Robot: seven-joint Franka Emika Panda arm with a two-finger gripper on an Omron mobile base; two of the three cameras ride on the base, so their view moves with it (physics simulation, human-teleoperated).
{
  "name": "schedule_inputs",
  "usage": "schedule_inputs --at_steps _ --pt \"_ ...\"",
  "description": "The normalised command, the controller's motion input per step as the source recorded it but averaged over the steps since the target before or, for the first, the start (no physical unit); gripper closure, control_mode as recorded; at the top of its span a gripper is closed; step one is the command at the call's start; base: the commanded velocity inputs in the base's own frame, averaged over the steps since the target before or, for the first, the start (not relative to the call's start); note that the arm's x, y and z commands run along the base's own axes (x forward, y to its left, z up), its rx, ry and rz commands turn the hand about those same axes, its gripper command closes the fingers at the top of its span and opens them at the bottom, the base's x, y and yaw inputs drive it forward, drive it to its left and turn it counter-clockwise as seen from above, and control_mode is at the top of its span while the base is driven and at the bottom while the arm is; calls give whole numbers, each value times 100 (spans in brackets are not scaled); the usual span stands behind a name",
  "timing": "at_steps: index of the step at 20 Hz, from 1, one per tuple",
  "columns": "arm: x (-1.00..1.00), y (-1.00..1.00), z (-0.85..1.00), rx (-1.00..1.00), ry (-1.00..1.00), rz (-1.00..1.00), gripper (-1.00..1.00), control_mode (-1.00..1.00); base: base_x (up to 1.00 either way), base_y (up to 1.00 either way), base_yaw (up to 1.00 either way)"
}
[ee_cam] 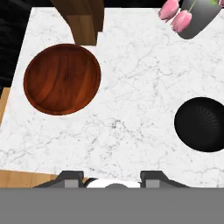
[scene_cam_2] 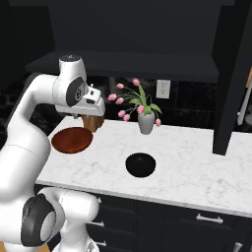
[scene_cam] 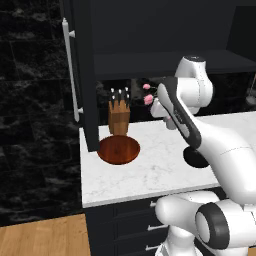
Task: Pick up the bowls on the counter and stack them on top of one another in the open cabinet. Place the smaller bowl on top of the larger bowl.
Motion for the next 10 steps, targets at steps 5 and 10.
schedule_inputs --at_steps 5,10 --pt "-20 -11 0 0 0 0 -100 -100 0 0 0" --pt "-53 -59 -8 5 -4 -8 -100 -100 0 0 0"
